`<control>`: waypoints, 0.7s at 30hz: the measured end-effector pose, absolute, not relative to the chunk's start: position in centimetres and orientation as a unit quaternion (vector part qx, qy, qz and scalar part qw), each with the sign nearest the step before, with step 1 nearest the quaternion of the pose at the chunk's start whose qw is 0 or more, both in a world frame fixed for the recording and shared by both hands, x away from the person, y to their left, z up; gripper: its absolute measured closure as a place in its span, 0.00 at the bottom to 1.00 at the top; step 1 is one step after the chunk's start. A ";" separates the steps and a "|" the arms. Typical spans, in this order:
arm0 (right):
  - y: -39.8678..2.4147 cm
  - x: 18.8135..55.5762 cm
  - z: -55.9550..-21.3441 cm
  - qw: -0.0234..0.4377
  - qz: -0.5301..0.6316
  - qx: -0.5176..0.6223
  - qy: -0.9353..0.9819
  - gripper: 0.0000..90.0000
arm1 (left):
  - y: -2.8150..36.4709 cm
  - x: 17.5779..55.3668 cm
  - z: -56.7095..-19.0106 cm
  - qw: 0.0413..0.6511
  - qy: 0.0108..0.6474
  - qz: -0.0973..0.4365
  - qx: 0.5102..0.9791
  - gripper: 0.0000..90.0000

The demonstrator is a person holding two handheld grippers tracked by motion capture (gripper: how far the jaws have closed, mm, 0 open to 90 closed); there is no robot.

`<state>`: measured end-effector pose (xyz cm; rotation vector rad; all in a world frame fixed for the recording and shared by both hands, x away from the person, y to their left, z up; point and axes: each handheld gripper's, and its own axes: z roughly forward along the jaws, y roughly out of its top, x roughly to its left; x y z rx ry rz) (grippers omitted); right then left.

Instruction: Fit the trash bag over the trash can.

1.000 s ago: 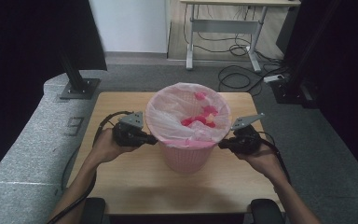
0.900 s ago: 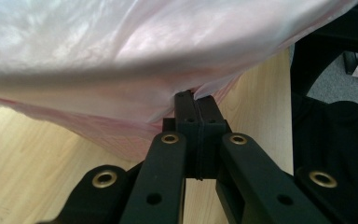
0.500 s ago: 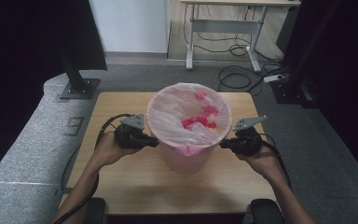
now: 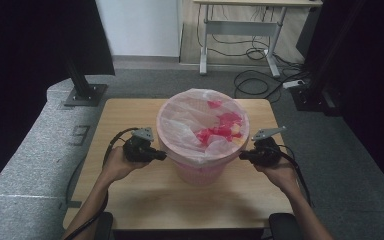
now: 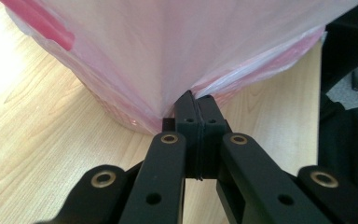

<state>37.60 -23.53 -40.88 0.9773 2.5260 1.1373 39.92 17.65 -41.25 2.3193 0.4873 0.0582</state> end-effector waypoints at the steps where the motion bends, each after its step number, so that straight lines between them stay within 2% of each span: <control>1: -23.3 37.8 -41.1 0.104 0.380 0.333 0.857 0.99 | 17.4 40.0 -41.5 0.373 0.194 0.024 0.907 0.99; 4: -22.8 38.3 -42.0 0.108 0.376 0.336 0.857 0.99 | 17.0 40.5 -42.3 0.371 0.203 0.022 0.906 0.99; 8: -23.1 38.9 -42.8 0.089 0.387 0.344 0.851 0.99 | 17.2 41.0 -43.2 0.392 0.210 0.002 0.896 0.99; 14: -22.9 39.4 -43.3 0.076 0.390 0.345 0.850 0.97 | 17.5 40.7 -43.4 0.395 0.215 0.013 0.893 0.96; 16: -23.2 39.3 -43.1 0.078 0.390 0.343 0.851 0.88 | 17.8 40.4 -43.2 0.399 0.213 0.012 0.892 0.83; 18: -23.7 39.0 -42.8 0.071 0.392 0.339 0.852 0.71 | 18.3 39.9 -42.8 0.402 0.210 0.019 0.891 0.67; 21: -24.4 38.3 -41.9 0.070 0.396 0.320 0.858 0.56 | 18.8 39.2 -42.2 0.398 0.211 0.044 0.892 0.50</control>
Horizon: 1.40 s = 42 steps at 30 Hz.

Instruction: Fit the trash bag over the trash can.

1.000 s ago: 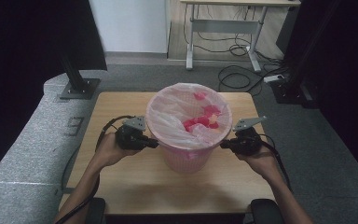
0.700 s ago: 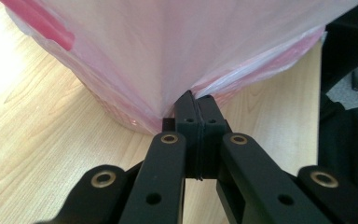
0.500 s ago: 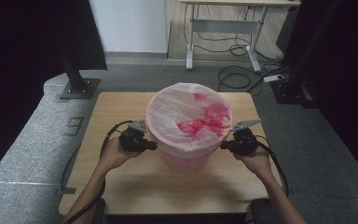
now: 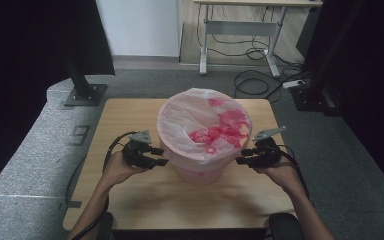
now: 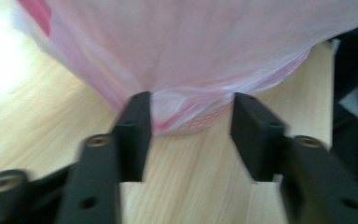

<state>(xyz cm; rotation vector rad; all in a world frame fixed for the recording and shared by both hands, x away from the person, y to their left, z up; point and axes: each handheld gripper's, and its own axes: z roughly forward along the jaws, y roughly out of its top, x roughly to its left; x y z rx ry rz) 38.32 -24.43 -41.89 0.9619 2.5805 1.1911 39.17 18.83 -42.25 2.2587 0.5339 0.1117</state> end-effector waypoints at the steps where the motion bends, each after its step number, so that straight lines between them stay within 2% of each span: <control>1: -24.7 38.1 -41.5 0.074 0.398 0.312 0.860 0.52 | 19.1 39.0 -42.1 0.399 0.211 0.048 0.891 0.48; 3: -25.3 37.5 -40.8 0.073 0.405 0.303 0.860 0.46 | 19.6 38.6 -41.8 0.406 0.216 0.054 0.887 0.43; 6: -26.3 36.9 -39.8 0.070 0.415 0.295 0.858 0.43 | 20.4 38.4 -42.1 0.408 0.226 0.067 0.882 0.38; 18: -28.3 36.5 -34.9 0.068 0.435 0.306 0.844 0.43 | 21.4 37.9 -48.5 0.366 0.295 0.108 0.876 0.15; 20: -28.0 36.7 -33.9 0.074 0.433 0.308 0.844 0.43 | 21.4 37.9 -49.7 0.364 0.306 0.106 0.873 0.13; 24: -27.4 37.1 -31.8 0.098 0.430 0.311 0.842 0.44 | 21.4 38.1 -52.1 0.333 0.323 0.123 0.877 0.01; 32: -24.3 39.5 -28.0 0.127 0.440 0.299 0.837 0.66 | 22.0 38.6 -54.6 0.322 0.341 0.117 0.875 0.00; 35: -22.2 41.0 -27.1 0.126 0.434 0.292 0.843 0.69 | 22.1 38.6 -54.7 0.324 0.342 0.122 0.873 0.00; 38: -19.7 42.5 -26.6 0.128 0.428 0.286 0.847 0.63 | 22.1 38.5 -54.8 0.326 0.341 0.124 0.873 0.00; 42: -15.6 44.4 -26.4 0.147 0.404 0.264 0.864 0.42 | 22.2 38.4 -54.8 0.329 0.341 0.125 0.872 0.00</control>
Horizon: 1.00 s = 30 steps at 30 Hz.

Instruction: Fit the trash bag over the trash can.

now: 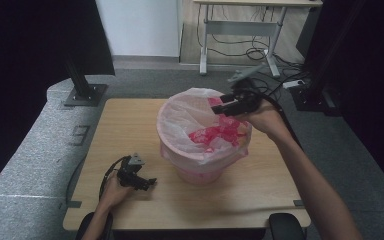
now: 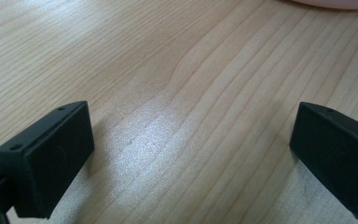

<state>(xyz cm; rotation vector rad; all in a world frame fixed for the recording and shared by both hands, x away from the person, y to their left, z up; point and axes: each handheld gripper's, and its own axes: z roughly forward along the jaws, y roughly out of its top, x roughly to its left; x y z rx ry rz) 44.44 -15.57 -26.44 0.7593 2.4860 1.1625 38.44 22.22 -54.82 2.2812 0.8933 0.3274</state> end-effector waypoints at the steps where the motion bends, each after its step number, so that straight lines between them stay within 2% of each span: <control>1: -14.6 45.0 -26.5 0.152 0.399 0.262 0.866 0.39 | 22.2 38.4 -54.8 0.329 0.342 0.125 0.872 0.00; 8: -10.2 49.4 -29.1 0.158 0.366 0.268 0.877 0.28 | 22.1 38.4 -54.8 0.329 0.340 0.125 0.872 0.00; 17: -9.3 52.0 -34.5 0.114 0.308 0.288 0.900 0.23 | 22.1 38.3 -54.8 0.329 0.334 0.123 0.875 0.00; 19: -9.2 51.9 -35.0 0.123 0.306 0.280 0.901 0.23 | 22.0 38.3 -54.8 0.329 0.334 0.123 0.875 0.00; 21: -9.2 51.8 -35.1 0.104 0.304 0.285 0.903 0.23 | 22.0 38.3 -54.8 0.329 0.333 0.122 0.875 0.00; 27: -9.7 49.8 -31.8 0.119 0.335 0.266 0.896 0.25 | 21.9 38.3 -54.8 0.329 0.332 0.122 0.876 0.00; 30: -9.2 48.2 -30.4 0.112 0.354 0.249 0.895 0.22 | 21.9 38.3 -54.8 0.329 0.332 0.122 0.876 0.00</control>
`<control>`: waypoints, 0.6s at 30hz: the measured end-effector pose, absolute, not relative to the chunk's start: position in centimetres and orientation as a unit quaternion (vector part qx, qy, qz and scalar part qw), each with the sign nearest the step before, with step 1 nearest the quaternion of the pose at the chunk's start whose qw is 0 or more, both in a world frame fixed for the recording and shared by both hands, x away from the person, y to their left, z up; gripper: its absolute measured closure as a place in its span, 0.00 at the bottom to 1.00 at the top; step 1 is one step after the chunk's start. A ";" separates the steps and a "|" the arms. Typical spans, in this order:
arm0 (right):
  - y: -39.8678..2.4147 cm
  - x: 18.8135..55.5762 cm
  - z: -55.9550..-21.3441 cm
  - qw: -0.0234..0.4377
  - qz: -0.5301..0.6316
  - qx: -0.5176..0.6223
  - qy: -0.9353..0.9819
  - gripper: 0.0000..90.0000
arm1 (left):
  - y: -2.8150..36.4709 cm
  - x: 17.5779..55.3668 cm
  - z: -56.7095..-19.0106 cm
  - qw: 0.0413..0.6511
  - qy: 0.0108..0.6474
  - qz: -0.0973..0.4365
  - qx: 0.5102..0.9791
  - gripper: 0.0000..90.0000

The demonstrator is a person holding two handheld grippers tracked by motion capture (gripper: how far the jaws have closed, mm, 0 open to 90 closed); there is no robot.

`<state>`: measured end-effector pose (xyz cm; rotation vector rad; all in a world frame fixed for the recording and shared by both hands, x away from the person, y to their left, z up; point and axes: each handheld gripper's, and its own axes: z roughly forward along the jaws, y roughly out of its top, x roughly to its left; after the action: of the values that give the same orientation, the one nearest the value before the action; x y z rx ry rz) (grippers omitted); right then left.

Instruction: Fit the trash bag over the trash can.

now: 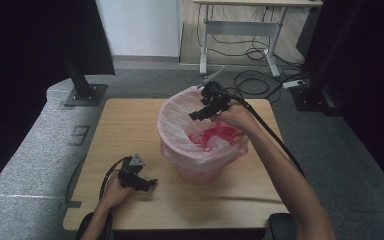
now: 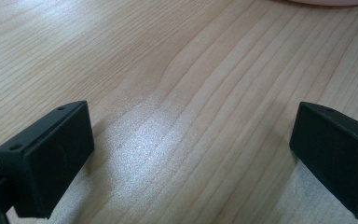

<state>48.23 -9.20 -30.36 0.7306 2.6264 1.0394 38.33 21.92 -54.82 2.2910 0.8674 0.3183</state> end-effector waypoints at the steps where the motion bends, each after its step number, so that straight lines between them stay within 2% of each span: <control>1: -8.8 47.7 -30.2 0.105 0.360 0.243 0.895 0.21 | 21.9 38.3 -54.8 0.329 0.332 0.122 0.876 0.00; 4: -6.9 46.2 -30.9 0.078 0.366 0.217 0.902 0.15 | 21.9 38.3 -54.8 0.329 0.331 0.122 0.876 0.00; 6: -5.5 45.7 -32.2 0.064 0.358 0.212 0.907 0.15 | 21.9 38.3 -54.8 0.329 0.331 0.122 0.876 0.00; 10: -3.1 45.9 -35.5 0.068 0.301 0.215 0.927 0.15 | 21.9 38.3 -54.8 0.329 0.332 0.122 0.876 0.00; 13: -2.0 46.5 -37.4 0.089 0.245 0.214 0.941 0.16 | 21.9 38.3 -54.8 0.329 0.332 0.122 0.876 0.00; 15: -1.7 46.6 -37.7 0.094 0.227 0.217 0.945 0.17 | 21.9 38.3 -54.8 0.329 0.332 0.122 0.876 0.00; 18: -2.0 46.1 -36.2 0.100 0.260 0.217 0.936 0.18 | 21.9 38.3 -54.8 0.329 0.332 0.122 0.876 0.00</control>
<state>46.11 -2.04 -36.17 0.6401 2.7658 0.7683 38.33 21.91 -54.82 2.2909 0.8676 0.3181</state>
